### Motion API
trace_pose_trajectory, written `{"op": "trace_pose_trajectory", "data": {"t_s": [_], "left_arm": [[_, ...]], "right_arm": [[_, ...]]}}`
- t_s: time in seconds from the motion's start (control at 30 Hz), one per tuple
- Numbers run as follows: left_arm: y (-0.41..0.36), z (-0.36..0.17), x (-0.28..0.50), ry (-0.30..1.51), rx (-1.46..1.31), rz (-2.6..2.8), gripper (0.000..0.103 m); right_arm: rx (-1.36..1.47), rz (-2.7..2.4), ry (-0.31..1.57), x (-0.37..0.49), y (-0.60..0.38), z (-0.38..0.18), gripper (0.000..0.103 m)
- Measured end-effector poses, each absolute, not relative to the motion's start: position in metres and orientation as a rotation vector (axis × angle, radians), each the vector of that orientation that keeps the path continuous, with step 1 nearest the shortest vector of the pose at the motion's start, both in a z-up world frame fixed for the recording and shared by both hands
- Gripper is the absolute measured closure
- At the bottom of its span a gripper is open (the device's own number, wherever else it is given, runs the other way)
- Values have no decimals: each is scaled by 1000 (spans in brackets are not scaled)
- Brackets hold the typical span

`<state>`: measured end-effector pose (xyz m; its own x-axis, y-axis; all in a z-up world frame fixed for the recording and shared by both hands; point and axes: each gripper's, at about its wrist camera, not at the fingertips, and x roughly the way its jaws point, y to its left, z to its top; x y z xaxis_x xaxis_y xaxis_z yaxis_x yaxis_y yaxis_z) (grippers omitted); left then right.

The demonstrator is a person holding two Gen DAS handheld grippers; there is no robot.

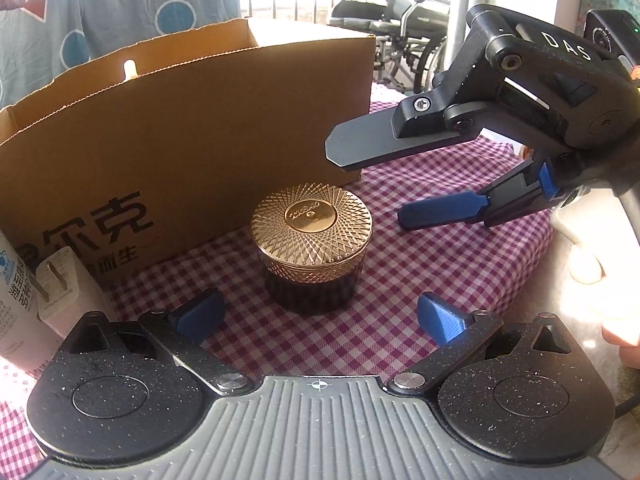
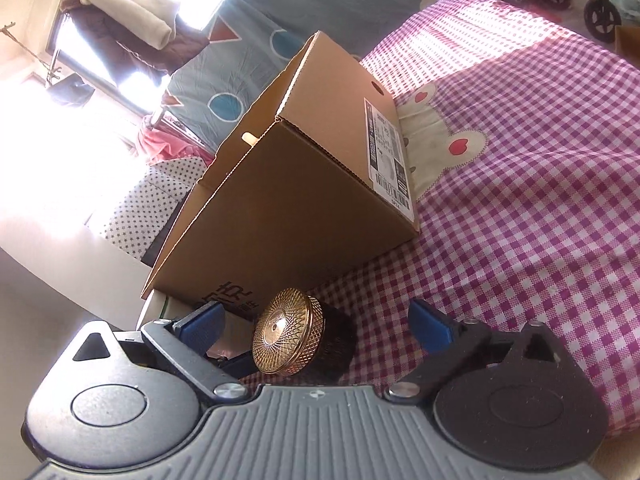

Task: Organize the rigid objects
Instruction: 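Close the right tool around the gold-lidded jar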

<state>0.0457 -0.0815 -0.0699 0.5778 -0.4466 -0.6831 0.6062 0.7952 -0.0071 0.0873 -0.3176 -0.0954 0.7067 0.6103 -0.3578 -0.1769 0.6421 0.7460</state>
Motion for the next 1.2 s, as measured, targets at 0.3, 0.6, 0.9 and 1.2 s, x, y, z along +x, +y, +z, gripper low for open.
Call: {"op": "trace_pose_trajectory", "data": {"t_s": [0.3,0.6,0.9,1.2], "left_arm": [[-74,-67,43,717,229,-633,0],[-75,-64,48,747,215,-644,0],[-74,-61,52,771,190,-658,0],[-68,-58,52,770,186,-671,0]], "right_arm": [[736,497,644,87,-315,-93,0],[727,513,650,88,-314,-93,0],[724,516,653,88,-314,-93,0],[714,523,653,88,-313,-94,0]]}}
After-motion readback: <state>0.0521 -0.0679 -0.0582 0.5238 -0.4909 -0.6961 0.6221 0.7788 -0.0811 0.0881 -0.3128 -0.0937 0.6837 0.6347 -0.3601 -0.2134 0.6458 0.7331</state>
